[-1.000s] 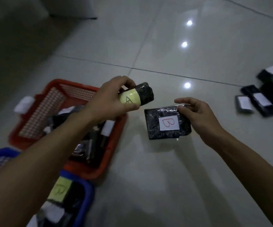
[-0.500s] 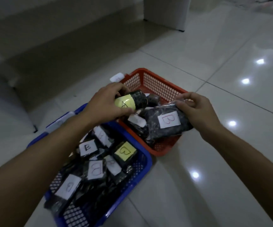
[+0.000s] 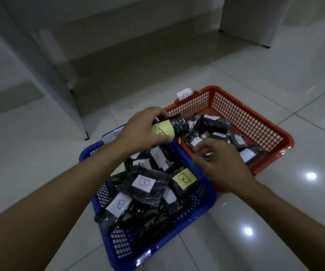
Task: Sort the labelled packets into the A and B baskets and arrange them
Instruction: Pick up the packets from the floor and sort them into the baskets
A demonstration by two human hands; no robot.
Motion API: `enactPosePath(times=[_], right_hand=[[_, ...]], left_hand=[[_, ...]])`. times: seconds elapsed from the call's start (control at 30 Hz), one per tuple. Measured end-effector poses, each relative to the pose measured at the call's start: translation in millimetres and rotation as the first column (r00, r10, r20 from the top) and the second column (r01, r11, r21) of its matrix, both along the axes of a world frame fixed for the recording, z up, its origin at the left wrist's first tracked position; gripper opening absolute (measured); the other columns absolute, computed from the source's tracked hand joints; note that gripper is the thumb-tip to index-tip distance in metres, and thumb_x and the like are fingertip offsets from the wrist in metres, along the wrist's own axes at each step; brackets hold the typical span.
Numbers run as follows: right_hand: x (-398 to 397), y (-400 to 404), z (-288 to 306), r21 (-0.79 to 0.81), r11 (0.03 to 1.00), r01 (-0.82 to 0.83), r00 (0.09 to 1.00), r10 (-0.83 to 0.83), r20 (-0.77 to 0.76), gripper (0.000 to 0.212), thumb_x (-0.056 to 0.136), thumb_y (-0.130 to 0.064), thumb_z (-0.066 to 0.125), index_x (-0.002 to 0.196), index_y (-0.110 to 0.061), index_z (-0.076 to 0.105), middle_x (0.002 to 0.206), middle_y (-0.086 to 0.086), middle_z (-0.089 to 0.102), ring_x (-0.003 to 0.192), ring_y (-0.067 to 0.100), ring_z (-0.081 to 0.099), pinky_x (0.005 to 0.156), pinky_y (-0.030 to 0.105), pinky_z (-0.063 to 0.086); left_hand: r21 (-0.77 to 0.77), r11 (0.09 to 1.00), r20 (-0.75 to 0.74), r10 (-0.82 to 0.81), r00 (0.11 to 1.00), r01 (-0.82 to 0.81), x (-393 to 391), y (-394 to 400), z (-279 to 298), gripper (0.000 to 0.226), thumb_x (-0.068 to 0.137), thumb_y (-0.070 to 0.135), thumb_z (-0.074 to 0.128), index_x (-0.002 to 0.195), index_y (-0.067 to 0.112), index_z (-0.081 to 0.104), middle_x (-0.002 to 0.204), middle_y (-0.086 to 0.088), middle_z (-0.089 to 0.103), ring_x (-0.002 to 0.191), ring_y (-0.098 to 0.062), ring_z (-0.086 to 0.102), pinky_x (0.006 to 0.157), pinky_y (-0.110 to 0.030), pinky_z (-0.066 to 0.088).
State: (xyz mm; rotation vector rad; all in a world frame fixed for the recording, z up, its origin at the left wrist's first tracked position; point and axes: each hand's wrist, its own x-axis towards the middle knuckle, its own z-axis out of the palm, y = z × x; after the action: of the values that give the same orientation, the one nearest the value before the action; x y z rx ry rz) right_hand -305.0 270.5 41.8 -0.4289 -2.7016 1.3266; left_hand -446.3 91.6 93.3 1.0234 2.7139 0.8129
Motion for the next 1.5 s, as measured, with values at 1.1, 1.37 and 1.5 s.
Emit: enactPosePath(times=[1.1, 1.37, 1.5], right_hand=[[88.6, 49.4, -47.1, -0.003, 0.933, 0.361, 0.893, -0.346, -0.288, 0.01, 0.09, -0.023, 0.068, 0.099, -0.02, 0.065, 0.085, -0.016, 0.063, 0.07, -0.001, 0.057, 0.06, 0.012, 0.039], [169.1, -7.2, -35.8, 0.074, 0.856, 0.511, 0.839, -0.478, -0.26, 0.009, 0.092, -0.024, 0.066, 0.101, -0.022, 0.066, 0.089, -0.012, 0.064, 0.066, 0.012, 0.055, 0.06, 0.026, 0.046], [260.4, -15.2, -19.6, 0.154, 0.79, 0.593, 0.803, -0.569, -0.177, 0.011, 0.091, -0.026, 0.066, 0.102, -0.026, 0.065, 0.089, -0.014, 0.063, 0.07, 0.015, 0.055, 0.064, 0.021, 0.044]], left_hand=[[0.112, 0.896, -0.119, -0.418, 0.901, 0.43, 112.9, 80.9, -50.5, 0.024, 0.091, 0.029, 0.063, 0.112, 0.019, 0.061, 0.107, 0.008, 0.058, 0.103, -0.011, 0.049, 0.088, -0.022, 0.037], [0.276, 0.812, -0.127, -0.499, 0.857, 0.514, 196.1, 19.4, -65.8, 0.019, 0.09, 0.024, 0.065, 0.106, 0.017, 0.058, 0.097, 0.004, 0.057, 0.094, -0.014, 0.049, 0.08, -0.025, 0.041], [0.31, 0.729, -0.085, -0.618, 0.782, 0.61, 248.6, 5.7, -81.2, 0.02, 0.088, 0.026, 0.064, 0.105, 0.018, 0.058, 0.094, 0.006, 0.057, 0.09, -0.014, 0.051, 0.077, -0.031, 0.045]])
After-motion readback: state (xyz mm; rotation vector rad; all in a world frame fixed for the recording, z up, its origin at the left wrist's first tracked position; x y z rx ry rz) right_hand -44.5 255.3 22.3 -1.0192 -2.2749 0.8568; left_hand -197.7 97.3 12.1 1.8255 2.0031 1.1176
